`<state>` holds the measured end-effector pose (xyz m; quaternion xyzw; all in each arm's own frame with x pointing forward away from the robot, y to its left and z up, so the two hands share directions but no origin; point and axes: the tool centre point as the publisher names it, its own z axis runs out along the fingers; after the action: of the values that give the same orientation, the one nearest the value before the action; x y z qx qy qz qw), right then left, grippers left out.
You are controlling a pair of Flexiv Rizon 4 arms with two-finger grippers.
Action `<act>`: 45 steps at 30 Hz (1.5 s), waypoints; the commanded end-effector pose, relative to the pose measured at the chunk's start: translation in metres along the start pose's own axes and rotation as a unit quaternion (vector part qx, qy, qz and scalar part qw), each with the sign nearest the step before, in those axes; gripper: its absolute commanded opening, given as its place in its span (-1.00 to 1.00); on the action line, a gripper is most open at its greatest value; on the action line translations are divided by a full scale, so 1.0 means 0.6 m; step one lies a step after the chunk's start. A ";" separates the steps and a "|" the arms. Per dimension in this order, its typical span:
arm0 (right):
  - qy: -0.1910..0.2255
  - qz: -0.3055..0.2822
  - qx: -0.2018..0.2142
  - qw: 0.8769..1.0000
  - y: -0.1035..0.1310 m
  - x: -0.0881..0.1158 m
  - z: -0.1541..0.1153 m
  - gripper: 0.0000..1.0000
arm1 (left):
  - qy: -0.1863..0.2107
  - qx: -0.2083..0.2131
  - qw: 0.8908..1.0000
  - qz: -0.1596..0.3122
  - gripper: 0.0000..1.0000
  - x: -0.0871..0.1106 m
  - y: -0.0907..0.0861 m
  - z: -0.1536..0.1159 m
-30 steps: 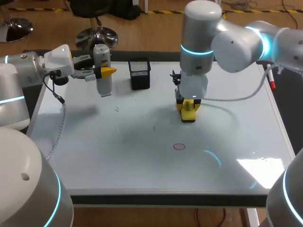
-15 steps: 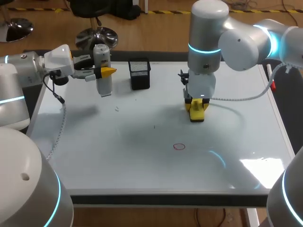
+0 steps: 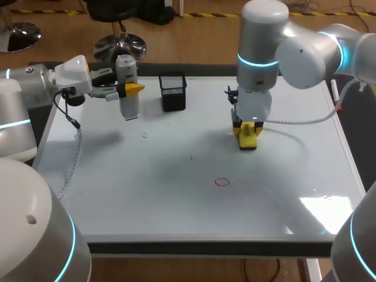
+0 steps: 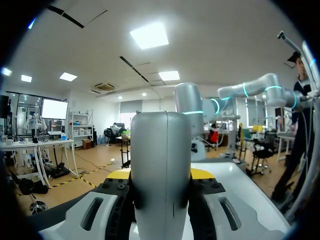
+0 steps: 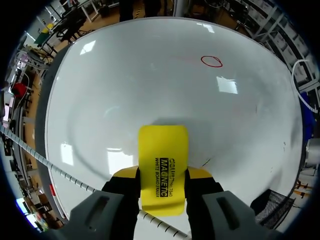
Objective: Pick up the inspection probe, press it on each red-marked spot on the whiteboard one by one, put down the probe, pick up the eraser, and wipe off all the red marks.
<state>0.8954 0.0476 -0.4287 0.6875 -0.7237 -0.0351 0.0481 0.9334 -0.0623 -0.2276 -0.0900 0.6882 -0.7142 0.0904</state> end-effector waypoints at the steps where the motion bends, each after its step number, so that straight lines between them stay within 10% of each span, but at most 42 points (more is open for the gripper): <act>1: -0.025 0.013 0.013 1.000 -0.003 0.015 -0.035 -1.00 | 0.000 0.000 1.000 0.000 -1.00 0.000 -0.001 0.000; 45: 0.000 0.096 0.019 0.995 -0.151 0.202 -0.115 -1.00 | 0.000 0.000 1.000 0.000 -1.00 0.000 -0.001 0.000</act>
<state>0.9864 -0.0735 -0.3711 0.6167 -0.7861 -0.0163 0.0384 0.9334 -0.0624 -0.2276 -0.0900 0.6882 -0.7142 0.0904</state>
